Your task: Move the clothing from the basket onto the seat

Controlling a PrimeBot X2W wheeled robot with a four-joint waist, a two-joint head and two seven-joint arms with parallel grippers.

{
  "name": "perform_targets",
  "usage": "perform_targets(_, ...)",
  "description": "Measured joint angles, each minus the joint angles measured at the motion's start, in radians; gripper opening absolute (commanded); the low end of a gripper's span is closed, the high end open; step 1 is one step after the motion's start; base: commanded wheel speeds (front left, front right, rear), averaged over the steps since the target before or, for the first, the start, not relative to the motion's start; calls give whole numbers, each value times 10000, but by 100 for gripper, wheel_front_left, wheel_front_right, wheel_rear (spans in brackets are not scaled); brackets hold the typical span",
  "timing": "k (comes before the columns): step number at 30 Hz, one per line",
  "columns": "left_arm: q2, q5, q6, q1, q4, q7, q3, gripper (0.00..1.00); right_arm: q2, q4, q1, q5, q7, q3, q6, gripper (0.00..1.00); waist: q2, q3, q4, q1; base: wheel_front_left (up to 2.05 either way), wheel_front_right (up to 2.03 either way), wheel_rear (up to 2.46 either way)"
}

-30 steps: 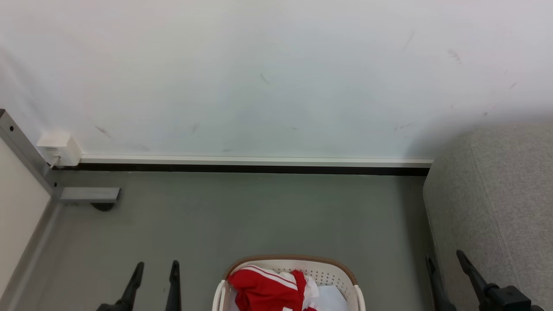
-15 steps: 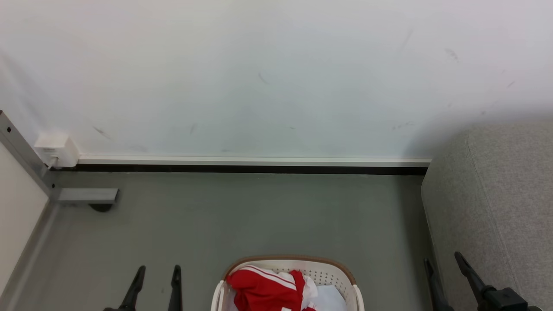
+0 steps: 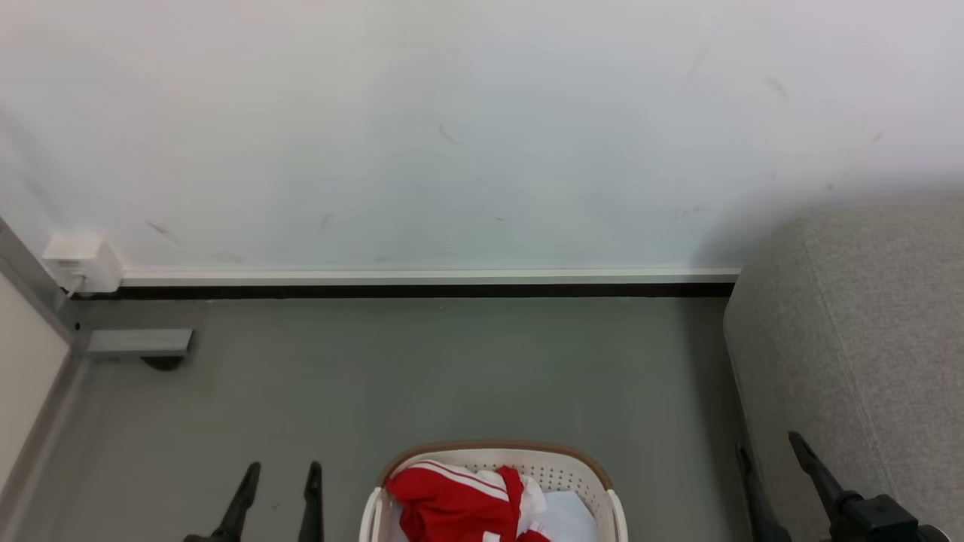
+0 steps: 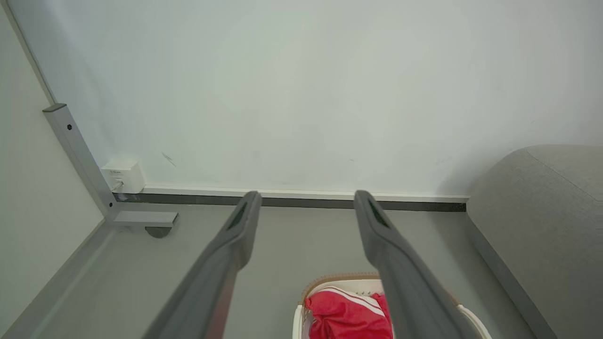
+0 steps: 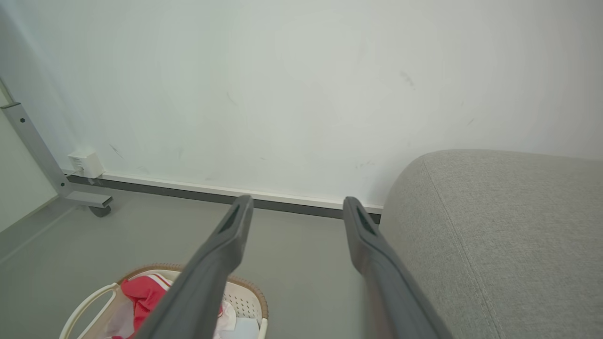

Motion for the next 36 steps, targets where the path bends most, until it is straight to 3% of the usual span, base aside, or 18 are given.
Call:
perform_targets(7,-2,-71,-422,-911,587,0,-339,100,-140,-343,-333,36,-15,-54,0,100,0,562,-228,0,0,0,0)
perform_targets(19,2,395,-949,-5006,4648,665,-1756,100,-479,-1687,-2122,-42,-17,-378,0,100,0,3140,-521,4,0,0,0)
perform_targets(29,-17,449,-1028,-7369,7170,1605,-2656,100,-577,-2656,-3163,-157,-17,-546,0,100,0,5665,-752,5,0,0,0)
perform_targets(36,-15,142,-1035,-8249,8017,1825,-3285,100,-539,-2926,-3428,-173,-17,-497,0,100,0,6720,-817,3,0,0,0)
